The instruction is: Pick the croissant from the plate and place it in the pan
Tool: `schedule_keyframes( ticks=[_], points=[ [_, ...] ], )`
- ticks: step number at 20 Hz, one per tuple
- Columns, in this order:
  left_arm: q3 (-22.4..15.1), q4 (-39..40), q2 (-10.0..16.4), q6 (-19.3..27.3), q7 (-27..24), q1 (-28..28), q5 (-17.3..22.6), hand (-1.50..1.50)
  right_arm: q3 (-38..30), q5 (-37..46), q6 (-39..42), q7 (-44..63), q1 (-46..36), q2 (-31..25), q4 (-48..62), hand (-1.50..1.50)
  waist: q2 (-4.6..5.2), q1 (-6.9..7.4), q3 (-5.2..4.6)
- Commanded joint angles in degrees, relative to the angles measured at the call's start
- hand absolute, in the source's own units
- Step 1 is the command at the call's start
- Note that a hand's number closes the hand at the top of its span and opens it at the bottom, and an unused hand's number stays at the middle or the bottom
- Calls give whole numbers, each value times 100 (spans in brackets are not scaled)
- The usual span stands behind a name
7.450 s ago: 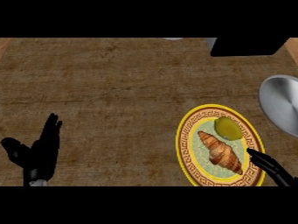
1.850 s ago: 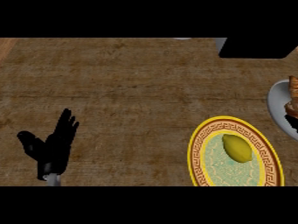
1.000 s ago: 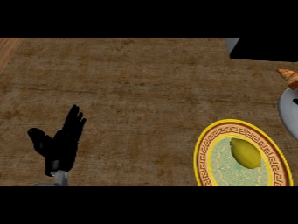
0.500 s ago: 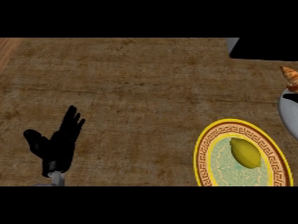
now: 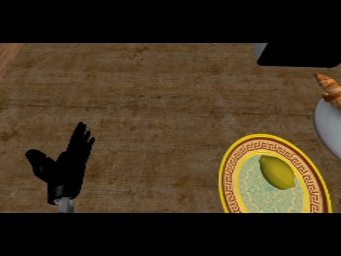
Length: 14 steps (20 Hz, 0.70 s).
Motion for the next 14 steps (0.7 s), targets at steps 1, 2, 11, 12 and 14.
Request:
schedule_keyframes(
  ticks=[1,2,11,12,14],
  points=[
    [75,143,24,-42,-67,16,33,0,-334,-391,1367,-218,168,-636,293,-150,20,-61,-17],
    [-3,24,1,-99,-59,211,53,0,-356,-416,1485,-495,415,-611,321,-150,12,-42,-13],
    [55,142,-16,-76,-43,148,55,0,-230,-548,3154,-748,918,-1114,125,-150,-29,-134,-22],
    [149,-5,97,16,243,6,74,0,-197,-561,3150,-912,1134,-1005,67,-150,-55,-180,-25],
    [351,135,202,-170,149,46,270,0,-220,-647,3224,-992,1320,-1100,-20,-150,-57,-204,-28]
  ],
)
